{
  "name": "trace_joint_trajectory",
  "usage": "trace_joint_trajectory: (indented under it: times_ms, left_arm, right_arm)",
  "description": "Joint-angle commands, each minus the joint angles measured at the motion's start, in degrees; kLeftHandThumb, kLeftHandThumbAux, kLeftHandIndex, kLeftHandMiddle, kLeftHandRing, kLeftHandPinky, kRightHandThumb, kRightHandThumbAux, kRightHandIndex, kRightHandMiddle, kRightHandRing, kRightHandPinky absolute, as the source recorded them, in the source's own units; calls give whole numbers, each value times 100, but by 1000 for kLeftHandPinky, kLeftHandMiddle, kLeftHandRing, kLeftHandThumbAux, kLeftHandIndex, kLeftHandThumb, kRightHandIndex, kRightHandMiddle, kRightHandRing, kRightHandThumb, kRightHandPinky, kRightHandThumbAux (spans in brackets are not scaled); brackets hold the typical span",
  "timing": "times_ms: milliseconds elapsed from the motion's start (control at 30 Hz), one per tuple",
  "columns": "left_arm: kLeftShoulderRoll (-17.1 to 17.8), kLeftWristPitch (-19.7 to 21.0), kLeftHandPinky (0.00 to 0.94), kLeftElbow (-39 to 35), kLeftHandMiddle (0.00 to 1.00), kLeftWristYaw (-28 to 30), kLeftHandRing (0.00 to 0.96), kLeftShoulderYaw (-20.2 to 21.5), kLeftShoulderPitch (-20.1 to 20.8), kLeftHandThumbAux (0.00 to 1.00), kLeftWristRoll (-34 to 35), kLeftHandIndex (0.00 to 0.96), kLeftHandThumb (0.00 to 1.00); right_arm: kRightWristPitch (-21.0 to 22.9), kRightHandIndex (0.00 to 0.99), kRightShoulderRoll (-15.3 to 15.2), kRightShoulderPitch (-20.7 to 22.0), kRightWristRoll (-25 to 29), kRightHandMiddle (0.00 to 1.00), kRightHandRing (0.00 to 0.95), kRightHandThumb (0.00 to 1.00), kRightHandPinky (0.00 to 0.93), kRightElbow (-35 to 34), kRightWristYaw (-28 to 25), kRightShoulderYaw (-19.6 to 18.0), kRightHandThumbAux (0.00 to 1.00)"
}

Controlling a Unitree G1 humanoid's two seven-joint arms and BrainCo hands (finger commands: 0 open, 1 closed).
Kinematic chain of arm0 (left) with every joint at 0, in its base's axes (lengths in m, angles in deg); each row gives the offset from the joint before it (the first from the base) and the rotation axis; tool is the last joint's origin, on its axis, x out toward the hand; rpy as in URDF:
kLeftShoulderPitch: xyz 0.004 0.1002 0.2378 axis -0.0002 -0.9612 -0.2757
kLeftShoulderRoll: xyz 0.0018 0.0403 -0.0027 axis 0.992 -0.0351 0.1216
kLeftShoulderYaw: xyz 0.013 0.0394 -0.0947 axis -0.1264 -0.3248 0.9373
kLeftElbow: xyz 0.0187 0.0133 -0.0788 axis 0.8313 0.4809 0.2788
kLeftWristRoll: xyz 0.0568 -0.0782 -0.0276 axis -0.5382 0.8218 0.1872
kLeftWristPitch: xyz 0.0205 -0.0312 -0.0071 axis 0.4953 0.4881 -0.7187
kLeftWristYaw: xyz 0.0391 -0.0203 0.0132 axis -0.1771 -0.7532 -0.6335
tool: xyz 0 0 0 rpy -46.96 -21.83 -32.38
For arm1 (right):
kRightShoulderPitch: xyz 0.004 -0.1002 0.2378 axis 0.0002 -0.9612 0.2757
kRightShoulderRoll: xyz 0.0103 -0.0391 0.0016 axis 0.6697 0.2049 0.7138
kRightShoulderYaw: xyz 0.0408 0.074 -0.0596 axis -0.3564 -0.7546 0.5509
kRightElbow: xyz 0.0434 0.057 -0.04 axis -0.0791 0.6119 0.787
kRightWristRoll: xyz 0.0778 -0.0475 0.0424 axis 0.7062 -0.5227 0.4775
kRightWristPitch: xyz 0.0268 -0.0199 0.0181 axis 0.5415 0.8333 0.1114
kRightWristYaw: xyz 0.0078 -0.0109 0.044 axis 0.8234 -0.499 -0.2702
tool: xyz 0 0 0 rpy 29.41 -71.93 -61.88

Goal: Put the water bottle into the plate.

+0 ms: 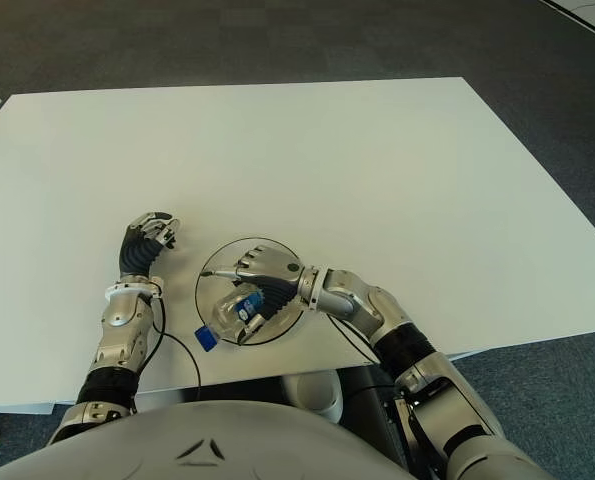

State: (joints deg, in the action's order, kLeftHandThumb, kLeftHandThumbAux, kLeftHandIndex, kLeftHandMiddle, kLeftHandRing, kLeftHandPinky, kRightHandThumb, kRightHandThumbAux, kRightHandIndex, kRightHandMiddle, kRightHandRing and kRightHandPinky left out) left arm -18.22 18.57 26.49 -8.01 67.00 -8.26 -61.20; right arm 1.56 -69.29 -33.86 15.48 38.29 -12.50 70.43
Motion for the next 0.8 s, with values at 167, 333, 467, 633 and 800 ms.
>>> trace_joint_trajectory:
  times_ms: [167,333,467,633,800]
  left_arm:
    - [-72,266,632,-147,668,118,650,-11,-128,714,257,435,708]
    - [-87,291,631,-186,658,144,643,-7,-147,714,348,435,708]
    - [-87,279,630,-194,657,192,642,-4,-156,713,410,435,708]
    - [-83,251,623,-181,657,269,640,9,-159,712,486,436,708]
    - [-57,216,630,-148,664,275,647,15,-151,712,472,436,708]
  right_arm:
    - [-510,0,120,81,-451,0,0,40,0,255,1273,-125,321]
    - [-546,0,122,128,-951,0,0,59,0,274,2081,-143,284]
    - [-504,0,93,183,-1404,0,0,71,0,268,2750,-100,270]
    - [-275,0,-47,301,-2138,0,0,86,0,211,3524,14,236]
    - [177,0,-180,399,-2980,0,0,60,0,173,4512,215,206]
